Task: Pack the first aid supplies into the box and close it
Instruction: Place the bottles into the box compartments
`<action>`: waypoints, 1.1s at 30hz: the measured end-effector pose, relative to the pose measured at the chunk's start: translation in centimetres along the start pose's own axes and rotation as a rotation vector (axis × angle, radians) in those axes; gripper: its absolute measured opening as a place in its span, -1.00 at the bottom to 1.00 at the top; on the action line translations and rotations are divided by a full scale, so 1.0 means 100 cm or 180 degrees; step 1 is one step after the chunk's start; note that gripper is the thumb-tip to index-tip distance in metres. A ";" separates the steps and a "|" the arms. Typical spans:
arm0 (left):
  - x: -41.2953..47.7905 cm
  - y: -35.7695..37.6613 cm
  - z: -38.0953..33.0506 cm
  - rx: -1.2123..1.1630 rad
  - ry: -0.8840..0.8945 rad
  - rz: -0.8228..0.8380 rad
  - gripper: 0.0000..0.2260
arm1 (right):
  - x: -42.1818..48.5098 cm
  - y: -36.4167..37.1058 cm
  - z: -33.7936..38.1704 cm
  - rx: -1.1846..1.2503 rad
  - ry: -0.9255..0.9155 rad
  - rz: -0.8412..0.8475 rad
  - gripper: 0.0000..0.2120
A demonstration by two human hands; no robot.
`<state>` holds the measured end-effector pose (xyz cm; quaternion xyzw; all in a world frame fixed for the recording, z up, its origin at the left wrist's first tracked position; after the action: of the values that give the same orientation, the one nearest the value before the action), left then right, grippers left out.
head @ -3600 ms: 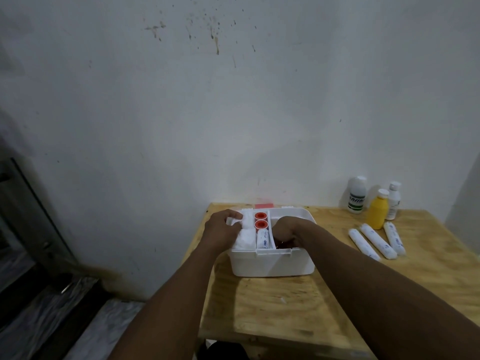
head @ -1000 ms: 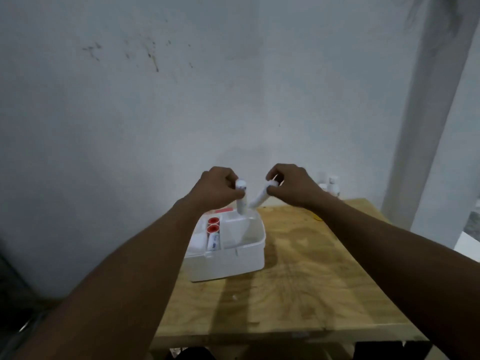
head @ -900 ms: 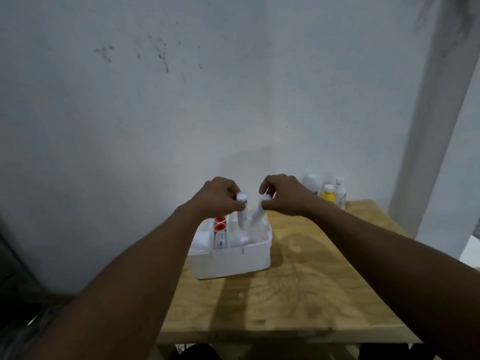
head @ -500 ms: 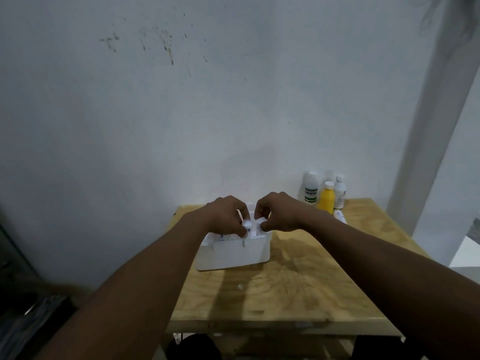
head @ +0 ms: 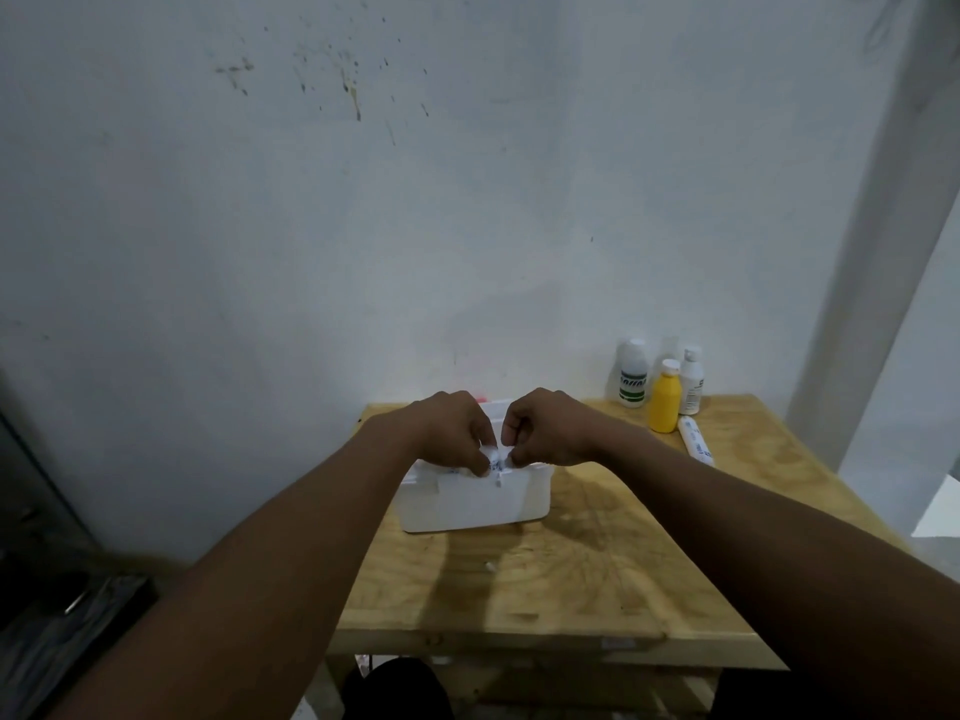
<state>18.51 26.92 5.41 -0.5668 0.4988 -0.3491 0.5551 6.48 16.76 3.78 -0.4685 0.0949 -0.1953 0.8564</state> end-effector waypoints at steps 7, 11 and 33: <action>0.001 0.000 -0.003 0.0073 0.0033 0.0119 -0.65 | 0.001 0.001 0.000 0.0101 -0.0044 0.0016 -0.78; 0.004 0.001 0.001 -0.0035 0.0007 0.0129 -0.65 | 0.000 0.001 -0.005 0.0283 0.0059 0.0032 -0.73; 0.004 -0.001 0.003 -0.0109 -0.0072 0.0196 -0.65 | 0.005 0.004 -0.017 0.0454 0.0054 0.0010 -0.80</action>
<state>18.88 26.63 5.39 -0.5644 0.5156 -0.3168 0.5615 6.48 15.40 2.54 -0.4045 0.0888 -0.2043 0.8870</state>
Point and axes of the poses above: each hand's wrist, its own x-axis towards the middle knuckle, its own y-axis out of the palm, z = x × y, the point moved 2 cm from there along x, towards the middle knuckle, and after that the axes turned 4 degrees about x, right-handed, at the moved point
